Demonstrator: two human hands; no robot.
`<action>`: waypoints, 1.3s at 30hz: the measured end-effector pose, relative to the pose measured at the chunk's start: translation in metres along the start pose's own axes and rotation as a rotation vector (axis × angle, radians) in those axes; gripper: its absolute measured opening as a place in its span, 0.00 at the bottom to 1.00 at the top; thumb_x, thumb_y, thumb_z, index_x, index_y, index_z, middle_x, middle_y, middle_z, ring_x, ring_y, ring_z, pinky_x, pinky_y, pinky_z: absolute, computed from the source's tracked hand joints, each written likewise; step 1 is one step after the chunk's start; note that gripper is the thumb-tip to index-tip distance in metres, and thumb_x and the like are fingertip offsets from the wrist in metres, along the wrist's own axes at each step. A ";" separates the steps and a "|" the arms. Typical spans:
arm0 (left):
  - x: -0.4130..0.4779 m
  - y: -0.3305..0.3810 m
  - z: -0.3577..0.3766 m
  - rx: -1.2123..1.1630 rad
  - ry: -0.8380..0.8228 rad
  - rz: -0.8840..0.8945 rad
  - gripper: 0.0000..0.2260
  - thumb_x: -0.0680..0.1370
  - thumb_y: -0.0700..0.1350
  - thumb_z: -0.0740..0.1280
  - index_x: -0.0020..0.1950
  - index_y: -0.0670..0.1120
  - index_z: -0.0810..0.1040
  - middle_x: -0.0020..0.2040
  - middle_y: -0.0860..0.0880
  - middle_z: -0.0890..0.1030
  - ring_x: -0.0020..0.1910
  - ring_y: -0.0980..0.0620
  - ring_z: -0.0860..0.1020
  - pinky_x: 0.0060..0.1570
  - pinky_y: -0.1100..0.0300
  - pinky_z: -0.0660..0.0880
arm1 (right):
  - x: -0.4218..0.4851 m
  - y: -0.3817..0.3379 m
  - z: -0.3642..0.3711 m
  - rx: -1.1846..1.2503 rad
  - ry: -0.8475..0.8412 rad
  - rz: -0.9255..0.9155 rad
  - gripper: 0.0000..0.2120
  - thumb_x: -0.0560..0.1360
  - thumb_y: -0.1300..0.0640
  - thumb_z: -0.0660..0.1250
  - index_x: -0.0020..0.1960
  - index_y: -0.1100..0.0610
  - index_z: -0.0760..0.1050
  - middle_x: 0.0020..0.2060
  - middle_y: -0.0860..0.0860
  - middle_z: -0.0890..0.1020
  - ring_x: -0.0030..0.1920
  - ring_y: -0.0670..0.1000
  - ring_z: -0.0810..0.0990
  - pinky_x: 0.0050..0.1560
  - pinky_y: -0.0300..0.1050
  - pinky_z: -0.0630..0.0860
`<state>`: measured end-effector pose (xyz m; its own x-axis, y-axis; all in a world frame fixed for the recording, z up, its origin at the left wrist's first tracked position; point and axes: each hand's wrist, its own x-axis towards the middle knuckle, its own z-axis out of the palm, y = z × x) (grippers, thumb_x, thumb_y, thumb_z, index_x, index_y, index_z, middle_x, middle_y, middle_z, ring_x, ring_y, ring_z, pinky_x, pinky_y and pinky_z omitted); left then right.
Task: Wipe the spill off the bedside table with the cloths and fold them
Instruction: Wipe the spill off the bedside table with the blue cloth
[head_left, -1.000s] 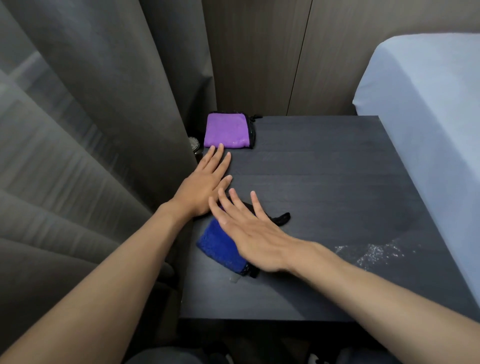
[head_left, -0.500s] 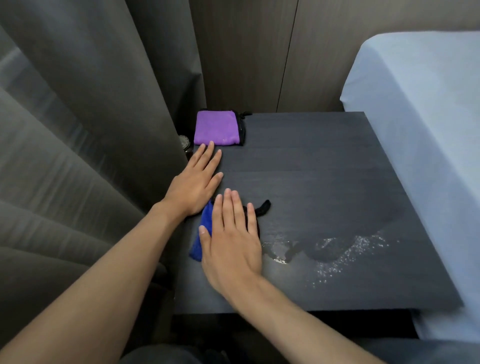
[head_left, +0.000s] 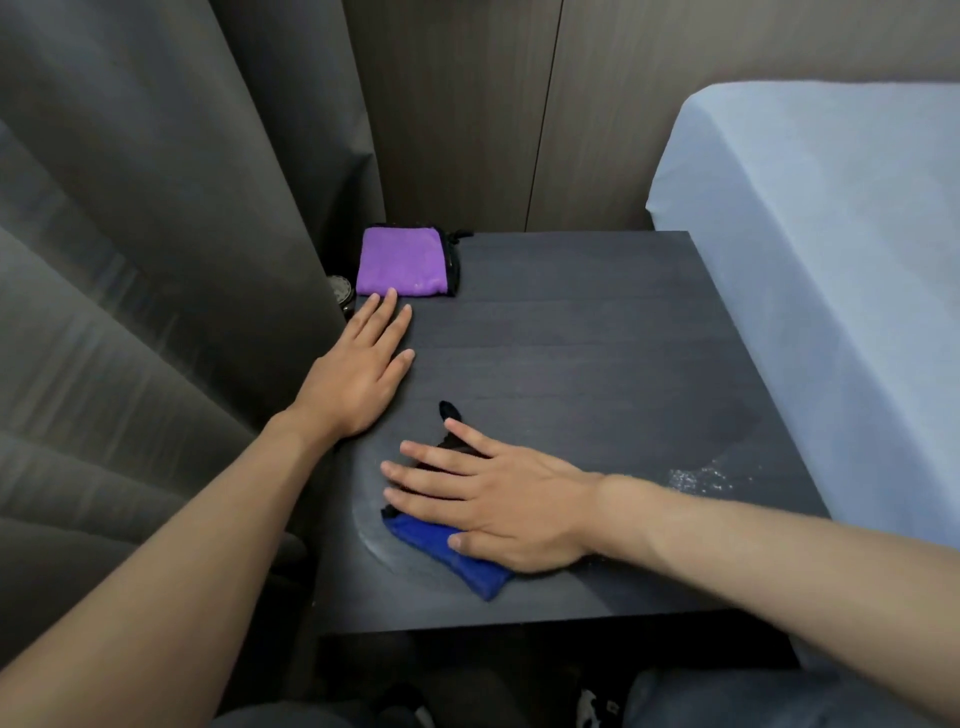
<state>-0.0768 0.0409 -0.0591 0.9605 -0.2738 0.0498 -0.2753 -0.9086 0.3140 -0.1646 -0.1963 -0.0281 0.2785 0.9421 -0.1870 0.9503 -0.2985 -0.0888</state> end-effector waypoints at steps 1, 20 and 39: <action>0.000 0.001 0.000 0.002 0.003 0.001 0.26 0.85 0.53 0.52 0.81 0.47 0.53 0.83 0.49 0.48 0.81 0.53 0.43 0.77 0.57 0.46 | -0.007 0.007 -0.004 -0.016 -0.042 -0.036 0.32 0.82 0.52 0.52 0.83 0.52 0.45 0.83 0.49 0.46 0.81 0.52 0.37 0.78 0.58 0.33; 0.000 0.000 0.003 -0.006 -0.003 -0.031 0.26 0.85 0.53 0.53 0.81 0.47 0.53 0.82 0.50 0.48 0.80 0.53 0.43 0.77 0.56 0.45 | -0.050 -0.011 0.020 0.064 0.071 0.302 0.27 0.86 0.45 0.45 0.83 0.50 0.47 0.83 0.50 0.47 0.81 0.50 0.38 0.80 0.54 0.41; -0.001 0.002 0.002 0.032 -0.005 -0.025 0.26 0.84 0.52 0.54 0.81 0.45 0.54 0.82 0.48 0.49 0.80 0.54 0.44 0.77 0.57 0.43 | -0.200 0.070 0.032 0.052 -0.031 0.447 0.26 0.86 0.47 0.43 0.82 0.45 0.40 0.82 0.44 0.40 0.81 0.48 0.37 0.79 0.56 0.41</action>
<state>-0.0779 0.0389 -0.0606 0.9669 -0.2524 0.0374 -0.2524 -0.9248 0.2848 -0.1585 -0.4107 -0.0280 0.6550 0.7141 -0.2470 0.7291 -0.6831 -0.0415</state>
